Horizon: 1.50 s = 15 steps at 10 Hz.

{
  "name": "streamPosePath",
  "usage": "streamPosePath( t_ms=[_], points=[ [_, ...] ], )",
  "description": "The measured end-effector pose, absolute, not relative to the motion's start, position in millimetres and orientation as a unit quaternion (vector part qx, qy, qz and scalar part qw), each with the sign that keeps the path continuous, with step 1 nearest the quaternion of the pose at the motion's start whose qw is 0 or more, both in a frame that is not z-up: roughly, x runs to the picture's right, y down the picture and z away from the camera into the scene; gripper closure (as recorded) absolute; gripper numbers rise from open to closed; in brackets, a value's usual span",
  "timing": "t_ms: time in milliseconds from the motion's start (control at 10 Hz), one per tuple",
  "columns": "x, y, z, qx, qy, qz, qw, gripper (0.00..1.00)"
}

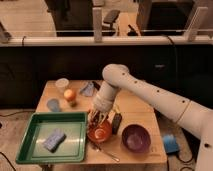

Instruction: Place grapes in red bowl

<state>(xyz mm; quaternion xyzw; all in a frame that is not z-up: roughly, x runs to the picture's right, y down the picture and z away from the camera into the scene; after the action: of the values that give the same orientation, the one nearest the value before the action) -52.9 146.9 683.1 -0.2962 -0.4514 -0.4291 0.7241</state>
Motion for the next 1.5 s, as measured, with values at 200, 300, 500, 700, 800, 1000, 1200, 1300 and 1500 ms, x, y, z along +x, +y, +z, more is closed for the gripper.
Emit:
streamPosePath(
  t_ms=[200, 300, 500, 700, 800, 1000, 1200, 1300, 1500],
  points=[
    [-52.7, 146.8, 684.1, -0.296, -0.452, -0.429, 0.724, 0.95],
    [-52.4, 147.2, 684.6, -0.297, -0.452, -0.429, 0.724, 0.95],
    [-52.2, 147.1, 685.2, -0.296, -0.452, -0.429, 0.724, 0.95],
    [-51.8, 147.0, 686.1, -0.296, -0.452, -0.429, 0.724, 0.95],
    [-51.7, 146.6, 686.3, -0.296, -0.452, -0.429, 0.724, 0.95],
    [-51.0, 146.0, 686.5, -0.299, -0.453, -0.428, 0.723, 0.82],
    [-51.9, 145.4, 685.7, -0.301, -0.454, -0.429, 0.721, 0.61],
    [-52.4, 145.4, 685.5, -0.301, -0.454, -0.430, 0.720, 0.52],
    [-52.1, 145.2, 685.3, -0.301, -0.455, -0.431, 0.719, 0.30]
  ],
)
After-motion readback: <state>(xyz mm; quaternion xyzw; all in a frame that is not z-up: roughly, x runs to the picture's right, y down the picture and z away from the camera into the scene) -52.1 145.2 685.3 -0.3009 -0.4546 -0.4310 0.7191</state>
